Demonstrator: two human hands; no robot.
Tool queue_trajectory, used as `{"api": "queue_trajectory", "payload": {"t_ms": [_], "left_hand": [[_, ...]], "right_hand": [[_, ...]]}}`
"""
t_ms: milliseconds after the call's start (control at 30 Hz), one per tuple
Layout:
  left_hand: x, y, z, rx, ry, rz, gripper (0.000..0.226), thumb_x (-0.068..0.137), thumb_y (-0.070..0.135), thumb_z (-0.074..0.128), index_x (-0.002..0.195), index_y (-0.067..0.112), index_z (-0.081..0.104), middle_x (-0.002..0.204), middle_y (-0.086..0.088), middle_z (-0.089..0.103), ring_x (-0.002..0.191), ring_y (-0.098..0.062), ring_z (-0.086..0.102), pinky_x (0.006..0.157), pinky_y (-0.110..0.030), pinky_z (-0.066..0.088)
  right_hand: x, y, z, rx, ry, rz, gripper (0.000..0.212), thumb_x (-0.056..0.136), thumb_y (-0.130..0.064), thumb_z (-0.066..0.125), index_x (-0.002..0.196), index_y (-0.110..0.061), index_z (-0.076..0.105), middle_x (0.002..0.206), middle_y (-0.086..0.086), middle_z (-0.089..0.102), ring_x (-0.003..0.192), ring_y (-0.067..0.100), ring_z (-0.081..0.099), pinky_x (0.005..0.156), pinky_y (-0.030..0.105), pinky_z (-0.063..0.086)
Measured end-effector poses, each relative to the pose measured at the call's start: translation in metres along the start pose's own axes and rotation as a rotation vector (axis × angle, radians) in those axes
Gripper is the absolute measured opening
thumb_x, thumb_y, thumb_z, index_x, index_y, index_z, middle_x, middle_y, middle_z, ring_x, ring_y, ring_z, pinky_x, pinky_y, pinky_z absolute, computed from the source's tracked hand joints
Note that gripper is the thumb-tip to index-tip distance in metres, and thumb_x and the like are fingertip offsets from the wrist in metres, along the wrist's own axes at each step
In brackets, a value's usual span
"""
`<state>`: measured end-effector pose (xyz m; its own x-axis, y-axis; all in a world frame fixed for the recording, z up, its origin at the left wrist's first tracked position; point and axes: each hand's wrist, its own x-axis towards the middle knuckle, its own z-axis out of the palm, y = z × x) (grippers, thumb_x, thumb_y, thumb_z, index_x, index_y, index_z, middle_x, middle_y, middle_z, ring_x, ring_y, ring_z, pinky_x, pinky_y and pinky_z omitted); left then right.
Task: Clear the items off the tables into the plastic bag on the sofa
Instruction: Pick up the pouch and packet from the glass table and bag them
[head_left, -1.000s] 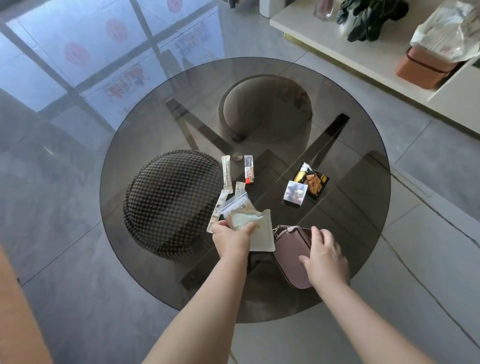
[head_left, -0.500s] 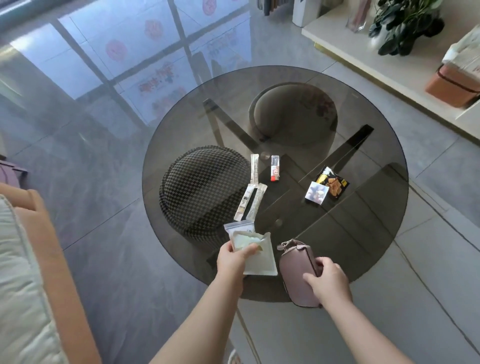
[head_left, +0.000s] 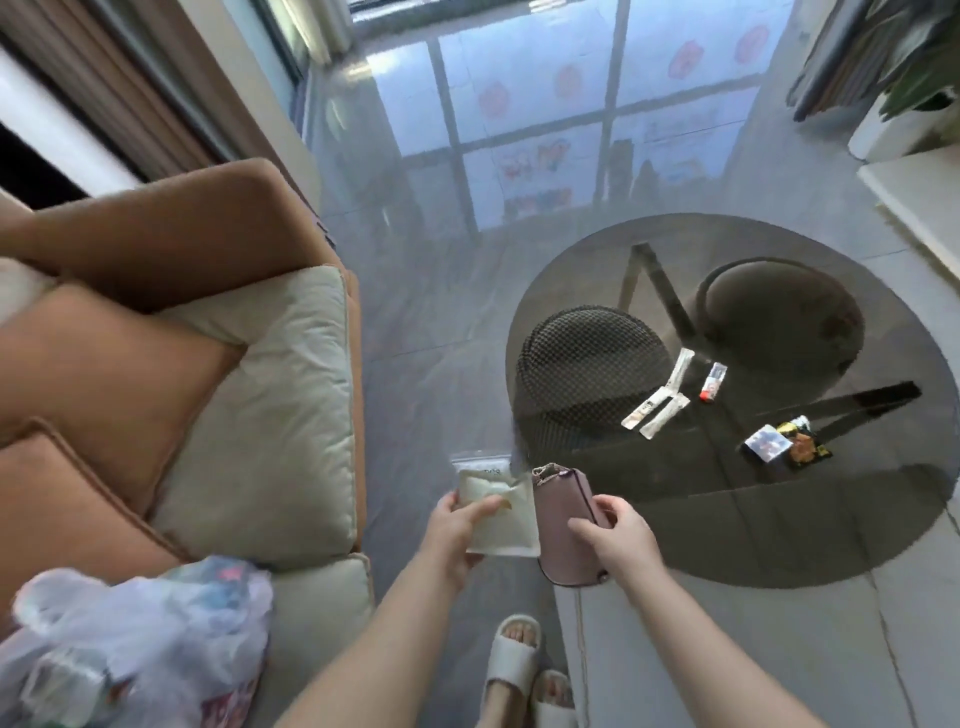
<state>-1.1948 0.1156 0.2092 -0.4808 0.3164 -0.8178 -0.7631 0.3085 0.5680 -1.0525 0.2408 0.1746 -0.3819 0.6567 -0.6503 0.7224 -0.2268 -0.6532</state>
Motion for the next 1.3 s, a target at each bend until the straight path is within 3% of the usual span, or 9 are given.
{"api": "queue_trajectory", "payload": {"t_ms": [233, 433, 533, 633, 767, 867, 1000, 1133, 1300], "left_hand": [[-0.098, 0.012, -0.101, -0.259, 0.127, 0.091, 0.020, 0.084, -0.001, 0.063, 0.096, 0.015, 0.059, 0.087, -0.006, 0.066, 0.074, -0.020, 0.062, 0.066, -0.030, 0.048], [-0.162, 0.006, -0.201, -0.462, 0.250, 0.147, 0.017, 0.085, -0.003, 0.059, 0.082, 0.012, 0.068, 0.068, -0.003, 0.072, 0.057, -0.014, 0.068, 0.057, -0.025, 0.051], [-0.189, -0.003, -0.254, -0.559, 0.333, 0.134, 0.024, 0.086, 0.002, 0.057, 0.070, 0.014, 0.071, 0.064, -0.001, 0.071, 0.053, -0.014, 0.067, 0.051, -0.021, 0.049], [-0.211, -0.015, -0.308, -0.676, 0.429, 0.123, 0.014, 0.084, 0.005, 0.054, 0.082, 0.012, 0.066, 0.074, -0.008, 0.068, 0.066, -0.024, 0.064, 0.057, -0.027, 0.047], [-0.224, -0.024, -0.371, -0.767, 0.499, 0.095, 0.013, 0.084, 0.009, 0.050, 0.086, 0.012, 0.063, 0.068, -0.008, 0.069, 0.063, -0.025, 0.062, 0.052, -0.026, 0.046], [-0.218, -0.020, -0.410, -0.755, 0.535, 0.086, 0.021, 0.086, 0.010, 0.053, 0.105, 0.007, 0.061, 0.098, -0.018, 0.064, 0.083, -0.032, 0.059, 0.063, -0.035, 0.045], [-0.194, -0.013, -0.452, -0.742, 0.633, 0.027, 0.040, 0.085, 0.011, 0.062, 0.123, 0.004, 0.053, 0.118, -0.021, 0.060, 0.097, -0.033, 0.059, 0.070, -0.037, 0.051], [-0.155, 0.001, -0.490, -0.584, 0.728, -0.037, 0.054, 0.086, 0.008, 0.062, 0.135, -0.001, 0.042, 0.127, -0.018, 0.054, 0.111, -0.034, 0.055, 0.089, -0.040, 0.048], [-0.119, 0.022, -0.528, -0.345, 0.796, 0.000, 0.065, 0.085, 0.011, 0.064, 0.142, 0.008, 0.035, 0.134, -0.014, 0.052, 0.116, -0.033, 0.054, 0.093, -0.038, 0.046]], "right_hand": [[-0.085, -0.068, 0.072, -0.001, -0.191, -0.132, 0.037, 0.076, -0.022, 0.074, 0.110, -0.018, 0.057, 0.096, -0.003, 0.061, 0.081, 0.013, 0.058, 0.056, 0.023, 0.042], [-0.151, -0.106, 0.149, -0.073, -0.391, -0.204, 0.035, 0.076, -0.015, 0.074, 0.109, -0.009, 0.063, 0.105, 0.008, 0.068, 0.097, 0.026, 0.064, 0.084, 0.038, 0.050], [-0.181, -0.115, 0.195, -0.136, -0.477, -0.219, 0.030, 0.077, -0.015, 0.071, 0.106, -0.012, 0.065, 0.101, 0.008, 0.069, 0.093, 0.026, 0.065, 0.076, 0.036, 0.051], [-0.211, -0.124, 0.241, -0.254, -0.539, -0.243, 0.024, 0.077, -0.015, 0.065, 0.101, -0.015, 0.067, 0.092, 0.004, 0.069, 0.085, 0.023, 0.064, 0.069, 0.031, 0.049], [-0.246, -0.130, 0.293, -0.359, -0.554, -0.283, 0.018, 0.078, -0.013, 0.059, 0.092, -0.009, 0.069, 0.076, 0.006, 0.063, 0.072, 0.022, 0.056, 0.063, 0.028, 0.041], [-0.266, -0.136, 0.327, -0.425, -0.522, -0.315, 0.002, 0.077, -0.017, 0.059, 0.079, -0.018, 0.060, 0.072, 0.001, 0.056, 0.077, 0.023, 0.050, 0.064, 0.028, 0.037], [-0.284, -0.143, 0.366, -0.483, -0.443, -0.356, 0.021, 0.079, -0.015, 0.060, 0.100, -0.015, 0.058, 0.089, 0.004, 0.064, 0.078, 0.022, 0.059, 0.062, 0.028, 0.045], [-0.284, -0.139, 0.409, -0.591, -0.392, -0.372, 0.021, 0.083, -0.018, 0.058, 0.103, -0.016, 0.054, 0.089, 0.003, 0.060, 0.068, 0.014, 0.048, 0.050, 0.016, 0.029], [-0.276, -0.138, 0.460, -0.756, -0.351, -0.393, 0.009, 0.085, -0.026, 0.053, 0.091, -0.024, 0.047, 0.090, 0.001, 0.059, 0.093, 0.023, 0.054, 0.077, 0.032, 0.045]]}}
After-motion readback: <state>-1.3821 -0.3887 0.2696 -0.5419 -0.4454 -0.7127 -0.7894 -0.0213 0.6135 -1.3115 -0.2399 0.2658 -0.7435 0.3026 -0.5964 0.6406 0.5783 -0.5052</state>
